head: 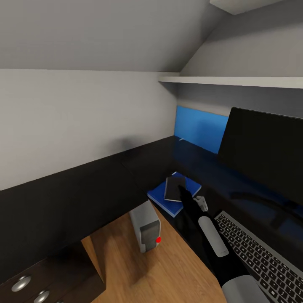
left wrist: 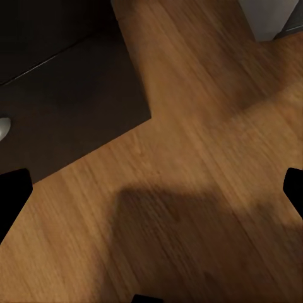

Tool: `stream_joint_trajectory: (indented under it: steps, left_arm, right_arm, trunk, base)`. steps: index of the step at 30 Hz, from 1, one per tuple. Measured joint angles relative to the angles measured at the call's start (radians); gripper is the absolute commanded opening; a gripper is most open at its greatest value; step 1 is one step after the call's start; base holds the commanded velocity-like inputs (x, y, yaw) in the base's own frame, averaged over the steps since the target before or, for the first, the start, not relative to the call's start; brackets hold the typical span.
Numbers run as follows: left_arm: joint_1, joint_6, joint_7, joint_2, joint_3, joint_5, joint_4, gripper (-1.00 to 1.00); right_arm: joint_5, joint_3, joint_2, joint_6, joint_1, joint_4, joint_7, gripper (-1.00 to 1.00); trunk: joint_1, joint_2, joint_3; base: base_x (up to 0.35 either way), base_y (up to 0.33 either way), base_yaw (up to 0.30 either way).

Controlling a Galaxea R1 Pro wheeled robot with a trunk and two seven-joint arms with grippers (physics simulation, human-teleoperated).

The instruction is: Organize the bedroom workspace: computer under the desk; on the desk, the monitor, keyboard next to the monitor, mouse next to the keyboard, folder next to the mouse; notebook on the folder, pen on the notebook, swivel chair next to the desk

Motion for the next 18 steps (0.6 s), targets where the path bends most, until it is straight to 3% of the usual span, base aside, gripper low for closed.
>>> stream_joint_trajectory:
  steps: [9, 18]
  left_arm:
    - [0.000, 0.000, 0.000, 0.000, 0.000, 0.000, 0.000, 1.00]
    - [0.000, 0.000, 0.000, 0.000, 0.001, 0.000, 0.000, 1.00]
  right_arm:
    - [0.000, 0.000, 0.000, -0.001, 0.000, 0.000, 0.000, 1.00]
    - [0.000, 0.001, 0.000, -0.002, 0.000, 0.001, 0.000, 1.00]
  trunk:
    - [0.000, 0.000, 0.000]
    - [0.000, 0.000, 0.000]
  base:
    - [-0.100, 0.000, 0.000]
    - [-0.012, 0.000, 0.000]
